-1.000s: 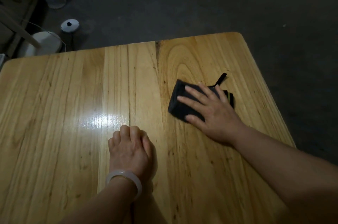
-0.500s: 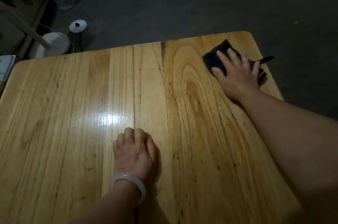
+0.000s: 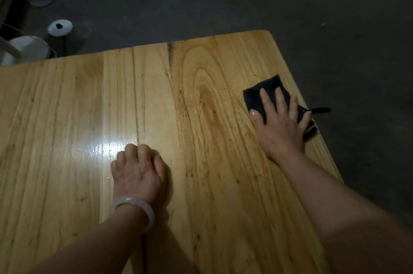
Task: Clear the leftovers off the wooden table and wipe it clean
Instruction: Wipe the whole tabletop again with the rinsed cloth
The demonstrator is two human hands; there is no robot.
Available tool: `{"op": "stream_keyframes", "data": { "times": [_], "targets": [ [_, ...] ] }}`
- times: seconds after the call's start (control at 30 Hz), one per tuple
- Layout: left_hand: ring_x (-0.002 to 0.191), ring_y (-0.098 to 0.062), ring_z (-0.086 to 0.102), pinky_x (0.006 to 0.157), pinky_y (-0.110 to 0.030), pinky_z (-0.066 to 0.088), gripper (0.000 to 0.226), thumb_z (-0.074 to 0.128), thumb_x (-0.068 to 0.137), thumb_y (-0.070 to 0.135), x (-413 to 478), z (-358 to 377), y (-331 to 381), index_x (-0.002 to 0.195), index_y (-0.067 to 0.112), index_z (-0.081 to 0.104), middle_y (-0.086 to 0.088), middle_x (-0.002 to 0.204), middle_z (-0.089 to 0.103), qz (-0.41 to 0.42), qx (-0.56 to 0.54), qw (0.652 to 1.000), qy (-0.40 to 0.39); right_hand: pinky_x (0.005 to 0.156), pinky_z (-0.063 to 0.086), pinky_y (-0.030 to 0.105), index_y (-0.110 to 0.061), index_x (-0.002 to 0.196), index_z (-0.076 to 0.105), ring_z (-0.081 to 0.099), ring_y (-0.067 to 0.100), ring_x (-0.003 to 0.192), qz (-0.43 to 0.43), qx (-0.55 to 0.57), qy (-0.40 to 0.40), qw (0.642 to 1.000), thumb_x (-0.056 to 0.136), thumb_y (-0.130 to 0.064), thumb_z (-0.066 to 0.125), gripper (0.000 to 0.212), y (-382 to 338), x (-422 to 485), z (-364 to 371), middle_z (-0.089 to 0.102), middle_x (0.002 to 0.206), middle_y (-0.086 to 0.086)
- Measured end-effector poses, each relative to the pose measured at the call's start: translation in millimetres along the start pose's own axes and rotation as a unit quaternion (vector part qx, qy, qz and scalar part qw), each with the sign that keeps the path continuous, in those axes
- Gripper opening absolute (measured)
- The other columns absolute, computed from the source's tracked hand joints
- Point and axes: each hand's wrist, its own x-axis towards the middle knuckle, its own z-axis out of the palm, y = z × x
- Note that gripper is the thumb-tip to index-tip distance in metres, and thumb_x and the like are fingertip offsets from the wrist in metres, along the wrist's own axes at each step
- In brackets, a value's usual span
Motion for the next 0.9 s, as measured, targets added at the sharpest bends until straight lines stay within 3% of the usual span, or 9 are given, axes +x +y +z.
{"op": "stream_keyframes", "data": {
  "times": [0.27,0.4,0.53,0.63,0.7,0.8,0.9],
  "targets": [
    [0.082,-0.021,0.034,0.079,-0.040,0.033,0.029,0.027,0.085,0.035,-1.6,-1.9,3.0,0.085,0.014,0.046,-0.004,0.087,0.037,-0.002,-0.021,1.000,-0.009,0.115,-0.014,0.061,-0.047,0.147,-0.023,-0.031,0.023,0.145,-0.069,0.003,-0.037,0.997,0.084,-0.076,-0.005,0.072,-12.4,-80.9,9.3,-0.028,0.160,-0.008],
    [0.082,-0.020,0.032,0.080,-0.040,0.033,0.029,0.027,0.085,0.034,-1.7,-2.5,5.6,0.086,0.013,0.046,-0.003,0.086,0.035,0.002,-0.025,1.000,-0.010,0.116,-0.013,0.059,-0.041,0.151,-0.019,-0.028,0.022,0.147,-0.121,0.018,-0.006,0.992,0.087,-0.077,0.008,0.078,-19.1,-110.2,23.0,-0.024,0.161,-0.008],
    [0.081,-0.019,0.031,0.079,-0.040,0.033,0.028,0.027,0.086,0.034,-1.5,-2.3,5.5,0.086,0.013,0.046,-0.003,0.086,0.036,0.002,-0.026,1.000,-0.008,0.119,0.000,0.060,-0.027,0.150,0.017,-0.009,0.017,0.151,-0.152,0.131,0.058,0.978,0.091,-0.064,0.037,0.073,-18.6,-120.9,34.0,0.003,0.166,0.003],
    [0.082,-0.020,0.035,0.079,-0.039,0.034,0.027,0.025,0.087,0.034,-3.1,-1.1,4.9,0.086,0.015,0.044,-0.003,0.087,0.037,0.002,-0.004,1.000,-0.016,0.111,0.024,0.068,-0.014,0.125,0.053,0.011,0.021,0.146,-0.144,0.188,0.136,0.962,0.088,-0.043,0.063,0.048,-17.5,-123.1,34.3,0.029,0.154,0.020],
    [0.083,-0.020,0.036,0.080,-0.038,0.034,0.024,0.027,0.089,0.033,-3.3,-1.5,5.1,0.087,0.016,0.044,-0.002,0.087,0.037,-0.002,0.000,1.000,-0.019,0.105,0.034,0.068,-0.009,0.109,0.063,0.034,0.031,0.133,-0.162,0.152,0.182,0.958,0.089,-0.029,0.068,0.029,-18.6,-122.1,33.2,0.047,0.134,0.019],
    [0.084,-0.020,0.036,0.081,-0.038,0.034,0.020,0.031,0.091,0.030,-3.2,-2.3,4.0,0.088,0.016,0.044,-0.002,0.088,0.037,-0.006,0.000,1.000,-0.022,0.100,0.042,0.050,-0.015,0.102,0.068,0.057,0.024,0.103,-0.151,0.125,0.192,0.962,0.091,-0.035,0.053,0.027,-26.9,-120.9,17.5,0.062,0.103,0.002],
    [0.082,-0.020,0.035,0.080,-0.037,0.034,0.024,0.024,0.088,0.034,-3.1,-3.1,4.9,0.086,0.017,0.042,-0.002,0.087,0.036,0.002,0.004,1.000,-0.016,0.078,0.051,0.024,-0.025,0.104,0.066,0.059,0.002,0.088,-0.057,0.320,0.103,0.940,0.096,-0.036,0.051,0.020,-40.8,-124.0,-21.3,0.064,0.094,-0.013]
  ]
}}
